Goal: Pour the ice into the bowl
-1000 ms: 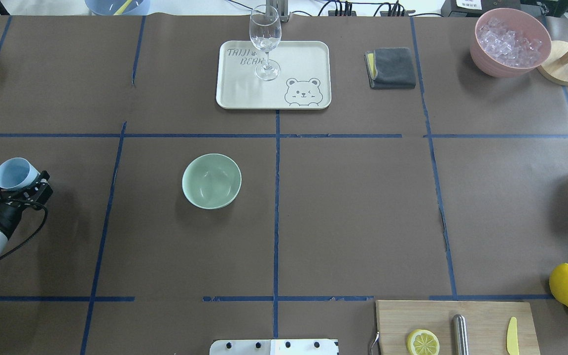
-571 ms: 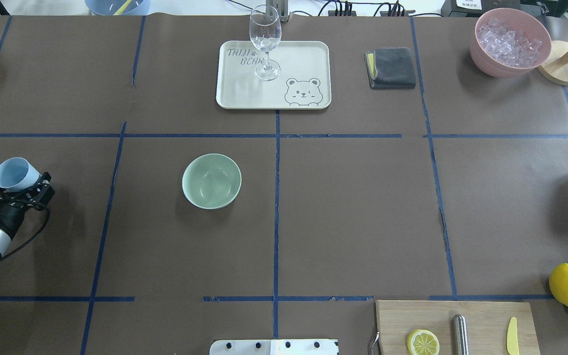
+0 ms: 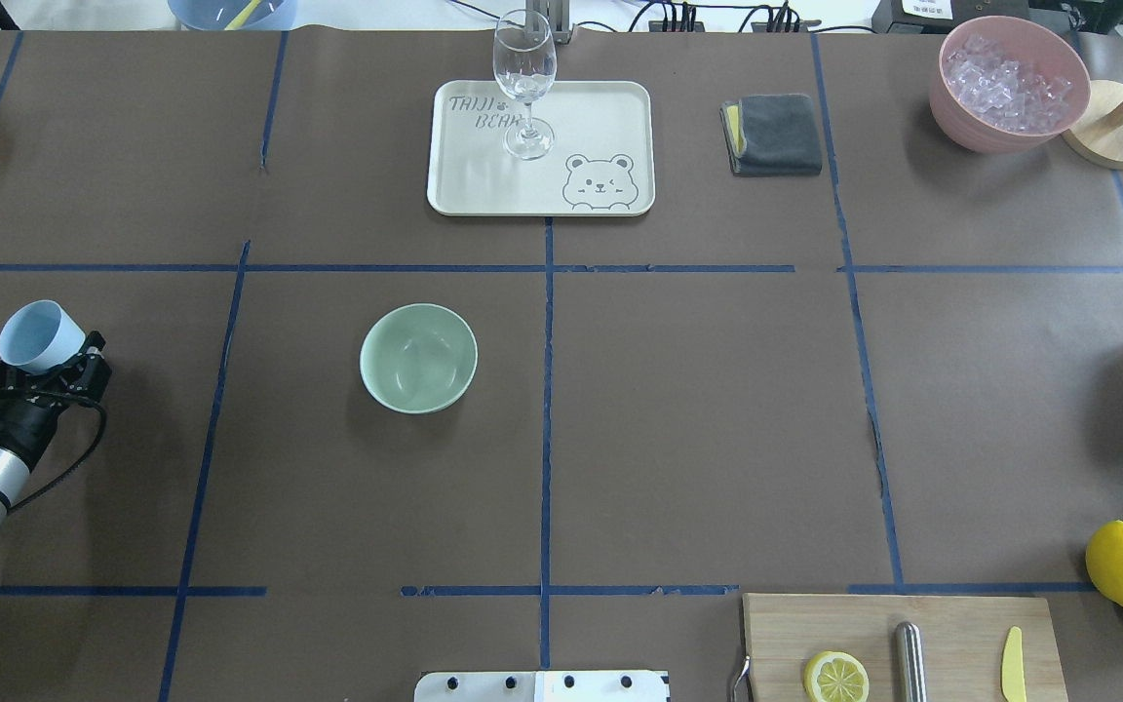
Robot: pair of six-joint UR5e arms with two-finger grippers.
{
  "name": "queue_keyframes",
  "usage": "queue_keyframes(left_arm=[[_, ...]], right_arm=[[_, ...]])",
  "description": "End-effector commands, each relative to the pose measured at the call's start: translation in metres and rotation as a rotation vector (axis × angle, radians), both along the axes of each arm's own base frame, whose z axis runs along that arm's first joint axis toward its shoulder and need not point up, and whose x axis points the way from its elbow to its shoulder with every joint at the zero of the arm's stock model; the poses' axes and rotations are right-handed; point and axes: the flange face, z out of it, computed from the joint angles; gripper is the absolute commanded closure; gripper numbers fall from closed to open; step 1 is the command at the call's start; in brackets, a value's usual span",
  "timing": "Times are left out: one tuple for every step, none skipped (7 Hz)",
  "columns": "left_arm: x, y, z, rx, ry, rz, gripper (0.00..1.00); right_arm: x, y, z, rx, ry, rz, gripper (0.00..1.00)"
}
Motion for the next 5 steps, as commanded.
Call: queue_keyframes(left_arm=[[-0.001, -0.001, -0.05, 0.097, -0.095, 0.053, 1.0], [-0.001, -0.002, -0.086, 0.173, -0.185, 0.087, 1.0], [-0.002, -0.002, -0.117, 0.242, -0.272, 0.114, 1.0], [0.01, -0.006, -0.144, 0.308, -0.356, 0.134, 1.0], [0.035, -0.015, -0.179, 0.348, -0.353, 0.133, 1.0]], right_arm=[[0.0, 0.001, 0.002, -0.005, 0.0, 0.0, 0.0], [0.001, 0.004, 0.005, -0.011, 0.0, 0.0, 0.0], [0.002, 0.005, 0.007, -0.014, 0.001, 0.004, 0.0], [0.002, 0.01, 0.013, -0.025, 0.0, 0.002, 0.0], [0.005, 0.016, 0.02, -0.039, 0.001, 0.007, 0.0]])
